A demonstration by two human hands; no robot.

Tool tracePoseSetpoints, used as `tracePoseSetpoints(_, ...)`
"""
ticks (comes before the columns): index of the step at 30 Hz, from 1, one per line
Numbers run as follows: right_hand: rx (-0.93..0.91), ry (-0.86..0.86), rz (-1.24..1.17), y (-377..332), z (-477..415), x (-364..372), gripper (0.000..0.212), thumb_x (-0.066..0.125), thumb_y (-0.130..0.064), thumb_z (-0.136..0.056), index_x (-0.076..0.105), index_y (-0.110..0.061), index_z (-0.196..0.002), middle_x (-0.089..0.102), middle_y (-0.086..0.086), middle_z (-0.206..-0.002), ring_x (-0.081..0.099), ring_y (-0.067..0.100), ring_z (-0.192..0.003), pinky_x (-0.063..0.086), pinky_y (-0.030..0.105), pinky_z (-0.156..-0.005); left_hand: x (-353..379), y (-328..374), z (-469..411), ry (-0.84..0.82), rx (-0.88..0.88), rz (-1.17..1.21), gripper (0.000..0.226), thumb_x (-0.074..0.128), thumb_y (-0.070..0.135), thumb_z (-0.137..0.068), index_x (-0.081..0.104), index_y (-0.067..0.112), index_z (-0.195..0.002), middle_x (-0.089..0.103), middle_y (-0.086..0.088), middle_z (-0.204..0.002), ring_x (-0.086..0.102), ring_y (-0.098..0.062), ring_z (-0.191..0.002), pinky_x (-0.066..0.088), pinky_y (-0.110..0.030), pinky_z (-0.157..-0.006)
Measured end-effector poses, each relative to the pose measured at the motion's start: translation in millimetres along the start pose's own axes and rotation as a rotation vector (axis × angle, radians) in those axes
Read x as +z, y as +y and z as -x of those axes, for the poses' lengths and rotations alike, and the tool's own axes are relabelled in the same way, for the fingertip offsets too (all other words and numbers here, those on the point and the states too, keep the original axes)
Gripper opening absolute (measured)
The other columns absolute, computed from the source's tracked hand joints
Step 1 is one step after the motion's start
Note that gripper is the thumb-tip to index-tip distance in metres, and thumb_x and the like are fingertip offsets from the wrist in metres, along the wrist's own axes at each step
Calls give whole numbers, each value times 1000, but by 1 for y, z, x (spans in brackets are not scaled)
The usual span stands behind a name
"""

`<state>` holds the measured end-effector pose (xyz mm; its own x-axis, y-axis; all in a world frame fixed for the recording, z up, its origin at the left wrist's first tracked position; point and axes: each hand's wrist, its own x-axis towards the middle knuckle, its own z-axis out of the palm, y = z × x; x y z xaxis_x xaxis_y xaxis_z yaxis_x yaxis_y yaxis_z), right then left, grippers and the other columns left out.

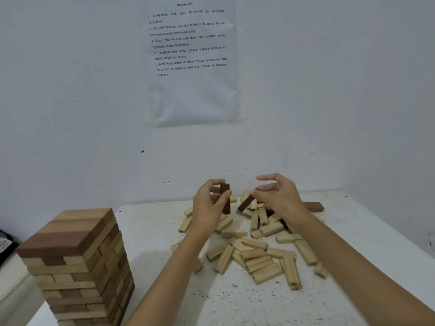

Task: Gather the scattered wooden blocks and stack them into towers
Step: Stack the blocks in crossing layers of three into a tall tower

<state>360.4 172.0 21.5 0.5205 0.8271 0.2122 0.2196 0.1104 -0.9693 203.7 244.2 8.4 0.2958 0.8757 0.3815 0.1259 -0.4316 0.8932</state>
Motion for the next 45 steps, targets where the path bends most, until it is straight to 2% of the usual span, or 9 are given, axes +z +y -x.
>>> tracePoseSetpoints(6,140,112,-423,-13,-2,-35,36,77,-11,-79,65,-12,-112,72,11,-95,67,19,-84,52,28,-80,14,28,4,-41,-230,395,23,41,12,-101,55,13,-120,62,-10,-99,64,-13,-81,58,-23,-64)
tracePoseSetpoints(11,224,93,-530,-15,-4,-70,20,63,-17,-92,61,-8,-110,66,10,-97,70,30,-90,56,43,-81,30,37,5,-56,-220,444,26,38,13,-102,57,10,-120,61,-4,-90,59,-10,-71,50,-19,-57)
tracePoseSetpoints(16,238,19,-368,-9,-5,-95,25,48,-15,-101,62,-7,-119,62,10,-99,57,18,-66,50,25,-57,44,38,6,-117,-233,480,24,49,15,-99,59,7,-119,64,-6,-89,61,-12,-75,52,-21,-61)
tracePoseSetpoints(19,190,-66,-100,0,-4,-103,23,61,-18,-94,66,-15,-116,63,4,-86,49,11,-57,41,17,-46,51,35,8,-155,-236,424,23,53,16,-97,61,10,-118,71,-5,-94,66,-10,-81,53,-26,-75)
tracePoseSetpoints(27,-52,-326,658,33,-1,-104,47,84,-18,-73,63,-27,-114,68,-3,-101,61,1,-92,43,10,-76,59,24,11,-186,-265,373,17,56,19,-96,65,18,-110,71,-10,-105,66,-13,-95,55,-33,-82)
tracePoseSetpoints(30,-101,-338,660,37,-3,-105,47,82,-18,-76,58,-34,-113,68,-4,-99,58,-11,-86,41,7,-75,57,22,12,-178,-273,360,15,57,19,-95,65,19,-107,71,-11,-105,65,-19,-99,55,-40,-89)
tracePoseSetpoints(33,-154,-347,653,37,-2,-108,45,82,-17,-75,59,-36,-109,68,-6,-90,60,2,-86,44,12,-76,52,22,12,-178,-278,353,17,57,19,-95,65,16,-110,71,-12,-105,65,-25,-105,53,-44,-92)
tracePoseSetpoints(39,-293,-223,611,31,6,-105,40,80,-9,-77,61,-25,-108,61,-3,-76,52,1,-65,42,12,-66,43,27,19,-213,-273,366,23,59,14,-94,63,9,-116,73,-11,-99,68,-18,-94,55,-23,-65)
tracePoseSetpoints(45,-288,-172,417,9,26,-95,37,72,-16,-86,61,-28,-120,54,-4,-71,45,-1,-55,39,10,-59,30,40,37,-237,-225,383,20,63,12,-91,67,12,-110,74,-12,-93,71,-17,-84,55,-24,-63)
